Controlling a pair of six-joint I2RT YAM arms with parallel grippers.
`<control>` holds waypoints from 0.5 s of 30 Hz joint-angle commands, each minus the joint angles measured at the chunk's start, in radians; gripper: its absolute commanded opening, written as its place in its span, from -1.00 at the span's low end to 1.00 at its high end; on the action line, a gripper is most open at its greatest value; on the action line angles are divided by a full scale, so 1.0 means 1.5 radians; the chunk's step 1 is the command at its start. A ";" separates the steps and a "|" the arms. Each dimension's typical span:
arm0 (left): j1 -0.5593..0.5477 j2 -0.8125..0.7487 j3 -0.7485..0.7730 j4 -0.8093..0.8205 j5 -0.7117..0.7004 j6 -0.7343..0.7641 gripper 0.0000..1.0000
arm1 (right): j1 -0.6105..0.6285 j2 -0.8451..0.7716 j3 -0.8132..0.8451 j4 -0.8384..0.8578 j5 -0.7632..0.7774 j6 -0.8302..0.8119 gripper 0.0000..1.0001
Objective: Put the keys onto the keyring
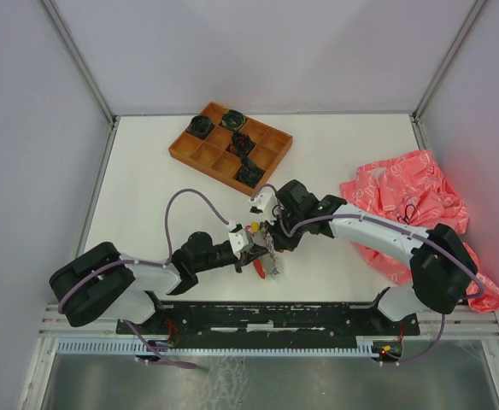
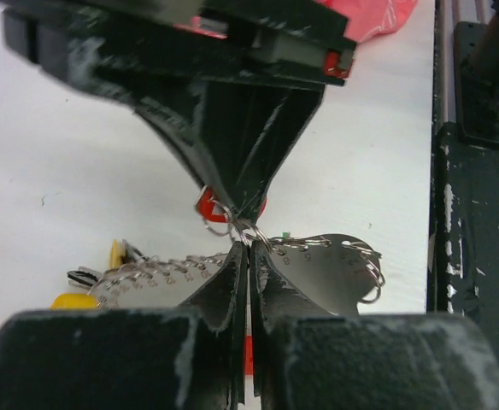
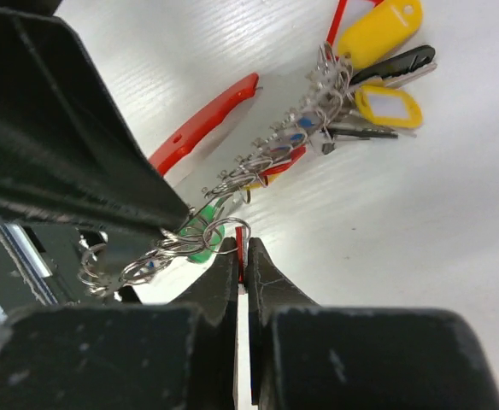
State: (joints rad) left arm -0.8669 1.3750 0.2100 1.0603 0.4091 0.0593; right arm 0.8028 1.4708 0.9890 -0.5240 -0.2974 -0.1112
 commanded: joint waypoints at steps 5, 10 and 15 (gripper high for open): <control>-0.076 -0.053 0.007 -0.008 -0.036 0.107 -0.95 | 0.002 0.046 0.064 -0.029 -0.020 0.011 -0.99; -0.077 -0.042 0.008 0.000 -0.091 0.109 -0.95 | 0.009 0.053 0.057 -0.034 -0.005 0.001 -0.94; -0.076 -0.041 0.016 -0.035 -0.160 0.102 -0.95 | 0.003 0.020 0.029 -0.025 0.093 0.004 -0.50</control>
State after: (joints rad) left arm -0.9722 1.3235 0.2100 0.9722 0.2535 0.1741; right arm 0.8154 1.5536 1.0367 -0.6079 -0.2863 -0.1032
